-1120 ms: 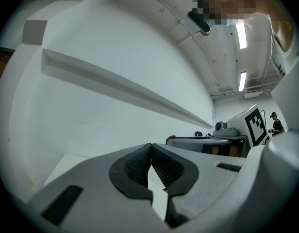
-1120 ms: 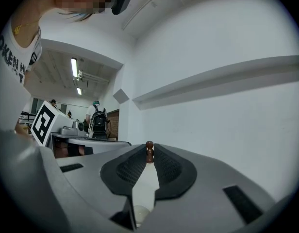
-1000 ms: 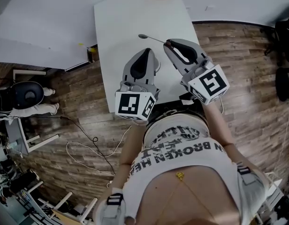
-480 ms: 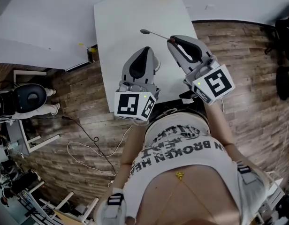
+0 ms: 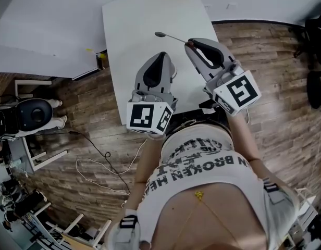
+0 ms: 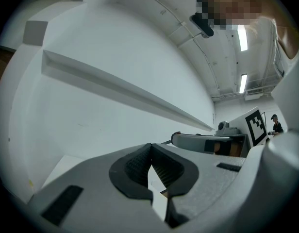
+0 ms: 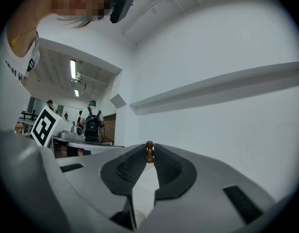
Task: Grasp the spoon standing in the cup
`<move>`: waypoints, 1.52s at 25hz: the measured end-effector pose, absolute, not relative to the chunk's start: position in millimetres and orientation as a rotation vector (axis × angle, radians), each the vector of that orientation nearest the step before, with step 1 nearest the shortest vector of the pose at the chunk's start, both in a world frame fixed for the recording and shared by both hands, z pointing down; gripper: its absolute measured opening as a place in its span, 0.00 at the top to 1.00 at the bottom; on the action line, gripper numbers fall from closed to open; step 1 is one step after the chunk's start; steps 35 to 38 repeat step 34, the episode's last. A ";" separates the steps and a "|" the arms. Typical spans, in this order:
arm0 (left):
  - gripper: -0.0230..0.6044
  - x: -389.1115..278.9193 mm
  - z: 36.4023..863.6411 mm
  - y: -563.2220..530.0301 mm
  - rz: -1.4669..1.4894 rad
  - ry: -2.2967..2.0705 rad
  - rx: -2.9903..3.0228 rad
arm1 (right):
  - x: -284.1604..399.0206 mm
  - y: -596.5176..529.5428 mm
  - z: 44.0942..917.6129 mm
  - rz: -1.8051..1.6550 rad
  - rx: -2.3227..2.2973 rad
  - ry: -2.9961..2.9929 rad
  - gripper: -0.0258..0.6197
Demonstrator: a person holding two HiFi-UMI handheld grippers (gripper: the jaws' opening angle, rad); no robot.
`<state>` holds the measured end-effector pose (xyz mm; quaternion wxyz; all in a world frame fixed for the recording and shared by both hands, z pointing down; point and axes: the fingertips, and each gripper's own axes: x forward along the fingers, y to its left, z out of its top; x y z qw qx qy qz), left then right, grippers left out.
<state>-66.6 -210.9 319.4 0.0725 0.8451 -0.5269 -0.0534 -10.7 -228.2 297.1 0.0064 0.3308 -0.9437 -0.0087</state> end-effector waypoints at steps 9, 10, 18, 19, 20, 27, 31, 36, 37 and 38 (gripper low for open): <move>0.97 -64.2 320.6 -211.4 -0.150 -1.582 2.545 | -10.7 -228.0 297.9 -0.023 1.024 -2.950 0.89; 0.97 -64.2 320.8 -211.5 -0.147 -1.582 2.546 | -10.9 -228.0 298.2 -0.023 1.022 -2.950 0.89; 0.97 -65.9 321.4 -210.8 -0.159 -1.581 2.536 | -12.3 -226.8 298.8 -0.014 1.017 -2.947 0.89; 0.97 -65.8 321.6 -211.3 -0.161 -1.581 2.534 | -11.9 -227.4 298.8 -0.013 1.017 -2.945 0.89; 0.97 -65.6 321.6 -211.8 -0.162 -1.581 2.532 | -11.7 -227.9 298.8 -0.013 1.017 -2.944 0.89; 0.97 -64.7 323.1 -211.8 -0.150 -1.574 2.535 | -13.5 -228.2 302.3 -0.008 1.005 -2.930 0.89; 0.97 -67.1 324.4 -211.8 -0.149 -1.573 2.533 | -17.1 -227.5 304.4 -0.006 0.993 -2.922 0.89; 0.97 -67.7 324.9 -212.5 -0.142 -1.570 2.535 | -18.6 -227.9 305.3 -0.005 0.984 -2.920 0.89; 0.97 -67.7 324.9 -212.5 -0.142 -1.570 2.535 | -18.6 -227.9 305.3 -0.005 0.984 -2.920 0.89; 0.97 -67.7 324.9 -212.5 -0.142 -1.570 2.535 | -18.6 -227.9 305.3 -0.005 0.984 -2.920 0.89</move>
